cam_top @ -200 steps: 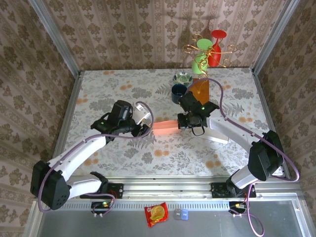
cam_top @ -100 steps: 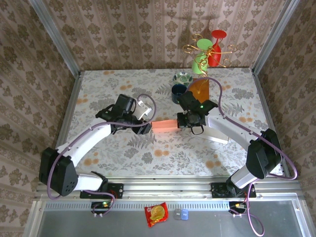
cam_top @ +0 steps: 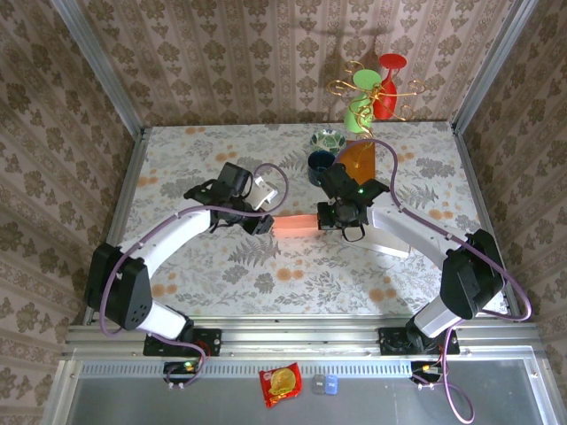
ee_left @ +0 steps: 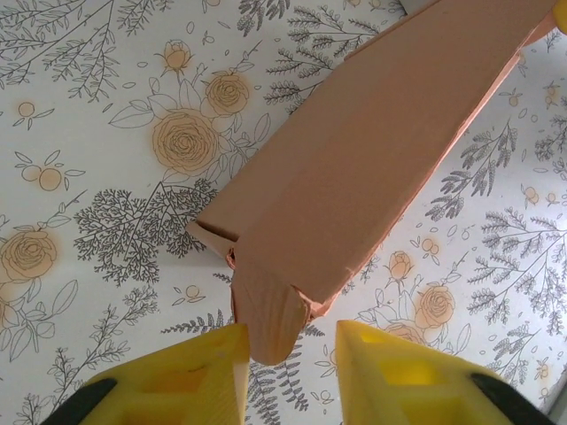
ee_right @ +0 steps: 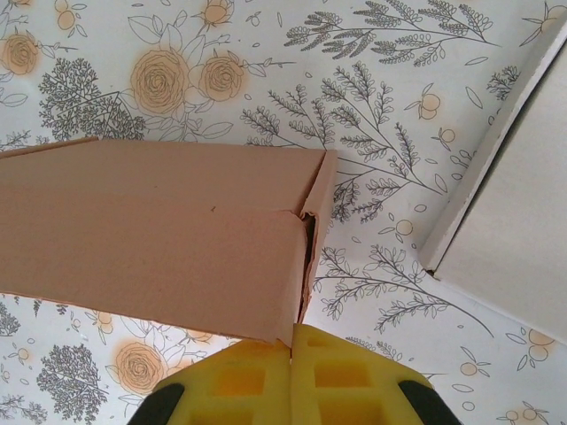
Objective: Fold the paper box
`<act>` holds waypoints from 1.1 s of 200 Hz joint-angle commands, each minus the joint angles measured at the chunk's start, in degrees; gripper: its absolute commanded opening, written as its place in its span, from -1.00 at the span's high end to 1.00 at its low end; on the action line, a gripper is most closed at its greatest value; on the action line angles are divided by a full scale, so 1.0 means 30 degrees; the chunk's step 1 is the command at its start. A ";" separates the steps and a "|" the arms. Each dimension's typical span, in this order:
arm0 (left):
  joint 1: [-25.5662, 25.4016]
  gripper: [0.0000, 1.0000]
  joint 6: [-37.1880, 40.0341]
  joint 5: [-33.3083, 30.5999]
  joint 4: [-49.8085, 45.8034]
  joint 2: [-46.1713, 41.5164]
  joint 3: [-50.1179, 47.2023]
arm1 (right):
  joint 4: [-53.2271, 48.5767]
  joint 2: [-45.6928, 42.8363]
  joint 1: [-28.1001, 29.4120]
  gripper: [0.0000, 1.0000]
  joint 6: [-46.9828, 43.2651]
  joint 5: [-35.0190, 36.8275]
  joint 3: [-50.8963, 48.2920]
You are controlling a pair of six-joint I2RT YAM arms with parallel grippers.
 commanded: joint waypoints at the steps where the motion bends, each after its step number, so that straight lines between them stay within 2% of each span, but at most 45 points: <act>1: -0.0218 0.49 0.0272 -0.0096 -0.0456 0.0272 0.0671 | -0.0379 0.0243 -0.0043 1.00 0.0368 -0.0358 0.0369; 80: -0.0339 0.79 -0.0535 -0.0911 -0.0040 0.0469 0.0891 | -0.0346 0.0243 -0.0103 1.00 0.0426 -0.0447 0.0448; 161: -0.1181 0.88 -0.4656 -0.0914 -0.0708 0.0921 0.1536 | -0.0046 0.0417 -0.0103 1.00 0.1358 -0.0663 0.0394; 220: -0.1197 0.90 -0.7169 -0.0428 -0.1488 0.1594 0.2099 | -0.0128 0.0654 -0.0102 1.00 0.1496 -0.0850 0.0716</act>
